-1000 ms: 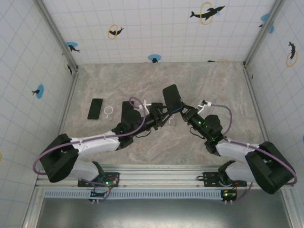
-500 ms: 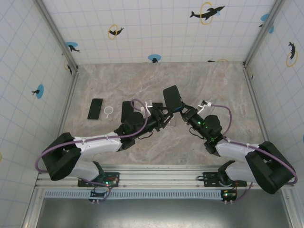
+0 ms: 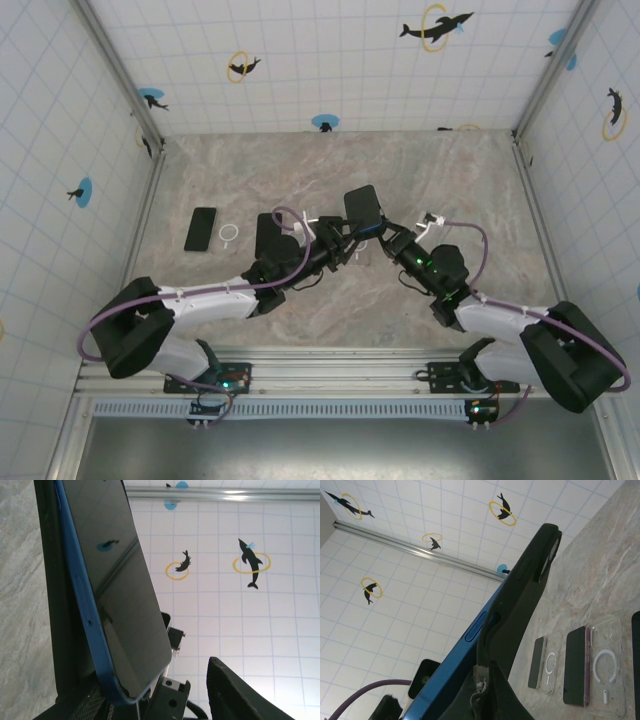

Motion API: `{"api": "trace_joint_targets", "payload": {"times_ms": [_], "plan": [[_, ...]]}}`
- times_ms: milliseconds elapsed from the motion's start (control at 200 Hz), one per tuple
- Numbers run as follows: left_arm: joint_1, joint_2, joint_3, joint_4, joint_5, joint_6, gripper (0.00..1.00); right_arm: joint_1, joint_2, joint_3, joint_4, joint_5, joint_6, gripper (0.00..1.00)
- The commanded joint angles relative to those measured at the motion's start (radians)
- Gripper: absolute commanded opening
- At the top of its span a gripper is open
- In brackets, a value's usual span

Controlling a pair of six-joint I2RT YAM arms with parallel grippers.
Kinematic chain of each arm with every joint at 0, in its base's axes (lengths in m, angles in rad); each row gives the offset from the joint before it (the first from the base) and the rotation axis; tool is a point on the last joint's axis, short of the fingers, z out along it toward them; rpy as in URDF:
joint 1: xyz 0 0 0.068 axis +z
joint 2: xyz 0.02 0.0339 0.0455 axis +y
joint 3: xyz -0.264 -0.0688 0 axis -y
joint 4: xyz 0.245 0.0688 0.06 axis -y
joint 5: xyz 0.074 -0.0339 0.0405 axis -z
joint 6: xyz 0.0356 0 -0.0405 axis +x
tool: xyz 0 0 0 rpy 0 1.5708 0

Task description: Take the phone out of the phone case

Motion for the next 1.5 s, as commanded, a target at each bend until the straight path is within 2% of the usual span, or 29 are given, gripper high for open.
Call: {"api": "trace_joint_targets", "payload": {"times_ms": [0, 175, 315, 400, 711, 881, 1111, 1296, 1496], "plan": [[0.009, 0.017, 0.0, 0.059, -0.05, -0.016, 0.49, 0.013, -0.028, -0.025, 0.148, 0.006, -0.02, 0.0], [0.012, 0.029, 0.004, 0.096, -0.058, -0.034, 0.43, 0.019, -0.022, -0.025, 0.184, 0.001, -0.024, 0.0], [0.014, 0.041, 0.02, 0.098, -0.047, -0.033, 0.3, 0.025, -0.02, -0.026, 0.195, 0.002, -0.034, 0.0], [0.015, 0.049, 0.025, 0.111, -0.04, -0.037, 0.27, 0.027, -0.018, -0.023, 0.198, -0.005, -0.043, 0.0], [0.016, 0.034, 0.048, 0.077, -0.019, -0.009, 0.04, 0.024, -0.034, -0.021, 0.099, 0.023, -0.068, 0.0], [0.017, 0.029, 0.085, 0.028, 0.027, 0.022, 0.01, 0.019, -0.059, 0.021, -0.089, 0.082, -0.13, 0.0], [0.01, 0.015, 0.094, 0.009, 0.071, 0.027, 0.0, -0.026, -0.097, 0.05, -0.288, 0.256, -0.142, 0.0], [0.006, 0.022, 0.103, 0.015, 0.083, 0.016, 0.0, -0.039, -0.096, 0.074, -0.335, 0.26, -0.186, 0.0], [-0.001, 0.073, 0.143, 0.075, 0.104, 0.001, 0.0, -0.02, -0.062, 0.097, -0.268, 0.222, -0.223, 0.0]]}}
